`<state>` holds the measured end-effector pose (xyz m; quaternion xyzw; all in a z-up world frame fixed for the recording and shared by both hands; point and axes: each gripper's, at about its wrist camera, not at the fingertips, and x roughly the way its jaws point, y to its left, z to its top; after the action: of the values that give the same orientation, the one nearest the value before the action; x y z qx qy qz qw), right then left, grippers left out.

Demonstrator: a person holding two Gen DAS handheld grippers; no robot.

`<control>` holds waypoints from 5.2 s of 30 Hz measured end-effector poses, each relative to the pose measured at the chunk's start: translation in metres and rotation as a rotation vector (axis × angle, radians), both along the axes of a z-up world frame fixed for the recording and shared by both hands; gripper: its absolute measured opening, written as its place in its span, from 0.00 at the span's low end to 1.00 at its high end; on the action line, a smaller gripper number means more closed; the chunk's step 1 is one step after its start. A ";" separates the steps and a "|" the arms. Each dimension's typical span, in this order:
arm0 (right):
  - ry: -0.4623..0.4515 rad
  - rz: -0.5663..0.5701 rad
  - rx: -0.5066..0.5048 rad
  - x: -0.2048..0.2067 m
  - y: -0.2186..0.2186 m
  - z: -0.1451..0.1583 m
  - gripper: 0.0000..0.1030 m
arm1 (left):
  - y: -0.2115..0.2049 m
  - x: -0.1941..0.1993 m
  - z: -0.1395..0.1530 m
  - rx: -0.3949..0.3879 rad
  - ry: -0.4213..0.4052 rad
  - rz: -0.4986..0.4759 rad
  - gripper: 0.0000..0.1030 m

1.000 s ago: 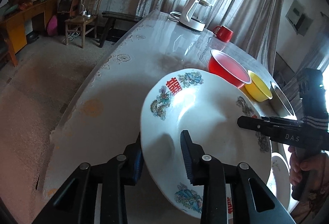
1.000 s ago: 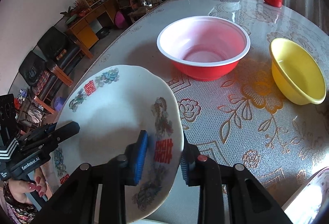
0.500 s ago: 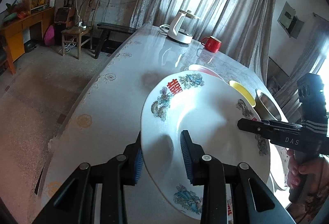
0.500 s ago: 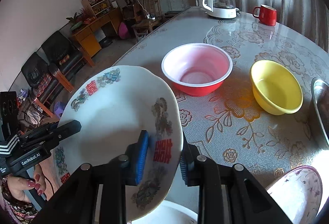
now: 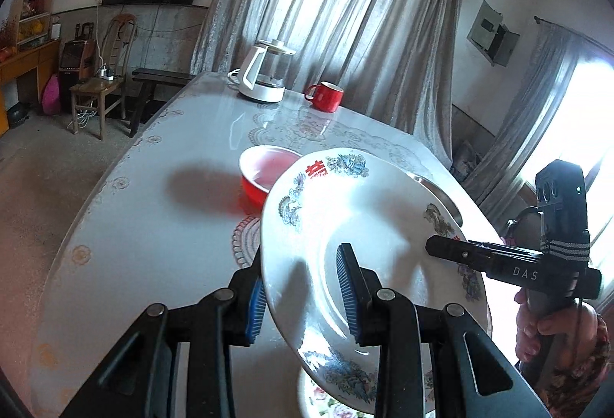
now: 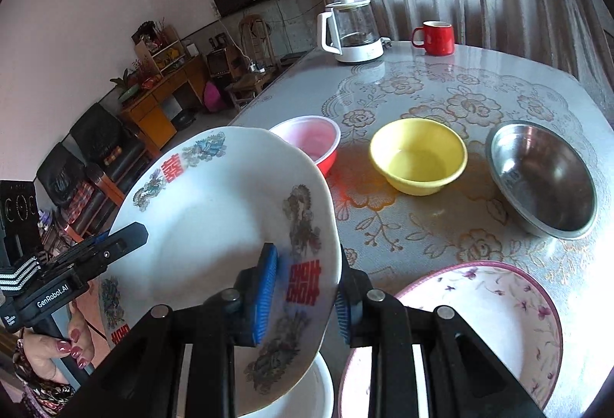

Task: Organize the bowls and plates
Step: 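Carry the red-character plate over the pink-rim plate and lower it on top, then open both grippers and withdraw from the stacked plates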

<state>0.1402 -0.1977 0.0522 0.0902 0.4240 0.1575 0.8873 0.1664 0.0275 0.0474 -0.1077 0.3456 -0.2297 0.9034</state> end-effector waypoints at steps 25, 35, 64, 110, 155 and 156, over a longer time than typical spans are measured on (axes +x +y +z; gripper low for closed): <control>0.001 -0.295 0.084 -0.083 -0.158 -0.024 0.26 | -0.157 -0.008 -0.027 -0.005 0.096 -0.244 0.37; 0.048 -0.349 0.129 -0.092 -0.185 -0.051 0.26 | -0.185 -0.007 -0.051 0.060 0.148 -0.272 0.37; 0.104 -0.384 0.054 -0.082 -0.185 -0.072 0.28 | -0.199 0.004 -0.065 0.183 0.201 -0.272 0.44; 0.043 -0.324 -0.319 -0.078 -0.155 -0.057 0.26 | -0.196 0.000 -0.058 0.200 0.154 -0.250 0.46; -0.024 -0.325 -0.054 -0.103 -0.108 -0.026 0.33 | -0.093 -0.038 -0.029 0.231 0.055 0.029 1.00; -0.026 -0.314 -0.048 -0.103 -0.104 -0.025 0.33 | -0.088 -0.038 -0.028 0.225 0.055 0.038 1.00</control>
<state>0.0374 -0.3012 0.0273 0.1323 0.3967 0.0077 0.9083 0.1279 -0.0600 0.0192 -0.0185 0.3917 -0.1692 0.9042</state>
